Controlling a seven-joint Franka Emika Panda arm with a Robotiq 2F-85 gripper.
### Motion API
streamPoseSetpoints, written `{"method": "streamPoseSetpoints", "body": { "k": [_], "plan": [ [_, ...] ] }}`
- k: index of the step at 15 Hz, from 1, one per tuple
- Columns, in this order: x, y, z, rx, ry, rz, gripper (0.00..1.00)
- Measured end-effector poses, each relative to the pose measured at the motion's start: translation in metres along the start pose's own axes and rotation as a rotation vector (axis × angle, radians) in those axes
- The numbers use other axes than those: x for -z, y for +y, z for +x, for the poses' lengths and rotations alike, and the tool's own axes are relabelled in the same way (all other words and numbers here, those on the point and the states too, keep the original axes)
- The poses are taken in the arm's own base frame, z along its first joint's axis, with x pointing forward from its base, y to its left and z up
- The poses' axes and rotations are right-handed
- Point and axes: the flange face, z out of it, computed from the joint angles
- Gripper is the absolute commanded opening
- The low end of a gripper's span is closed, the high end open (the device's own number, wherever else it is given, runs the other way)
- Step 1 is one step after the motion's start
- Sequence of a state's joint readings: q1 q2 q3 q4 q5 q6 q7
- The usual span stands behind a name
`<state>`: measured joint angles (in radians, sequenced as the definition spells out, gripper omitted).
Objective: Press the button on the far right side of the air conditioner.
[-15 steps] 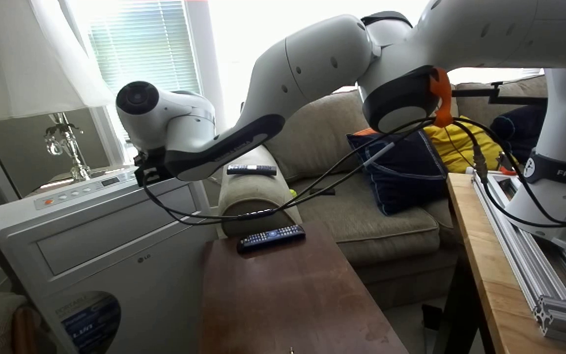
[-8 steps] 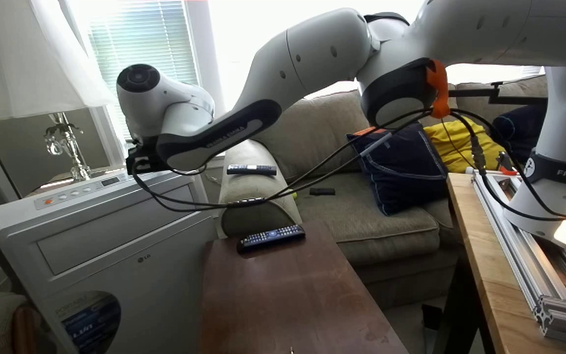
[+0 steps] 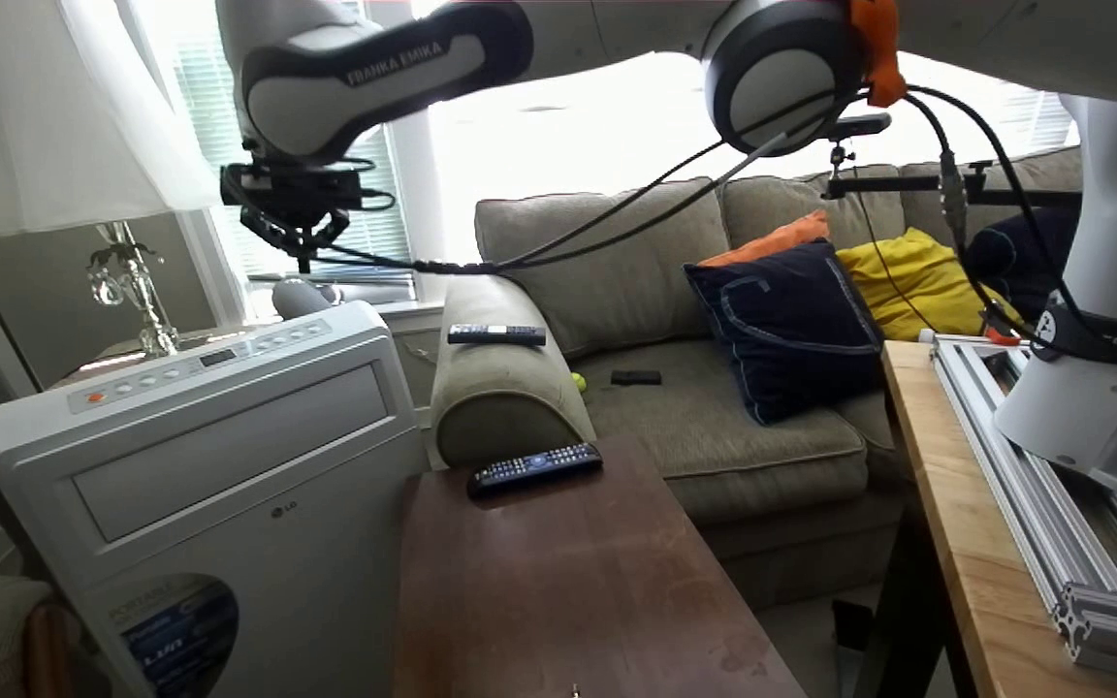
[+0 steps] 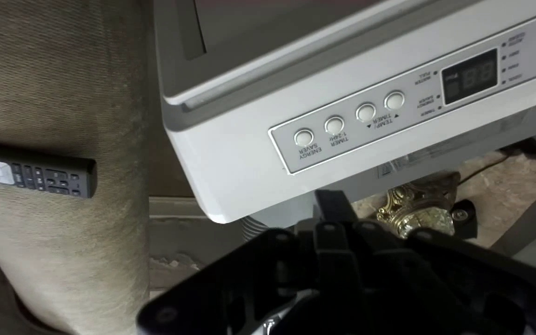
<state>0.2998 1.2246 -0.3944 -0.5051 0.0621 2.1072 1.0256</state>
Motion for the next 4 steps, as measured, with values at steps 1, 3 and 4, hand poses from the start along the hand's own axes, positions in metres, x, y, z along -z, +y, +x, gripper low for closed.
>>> {"method": "streamPoseSetpoints", "body": {
  "k": [1,3,4],
  "plan": [
    [0.012,0.003,0.007,0.012,-0.044,-0.007,0.37],
    [0.033,0.008,0.020,0.056,-0.104,-0.013,0.26],
    [0.041,0.010,0.025,0.072,-0.122,-0.008,0.35]
  ]
}}
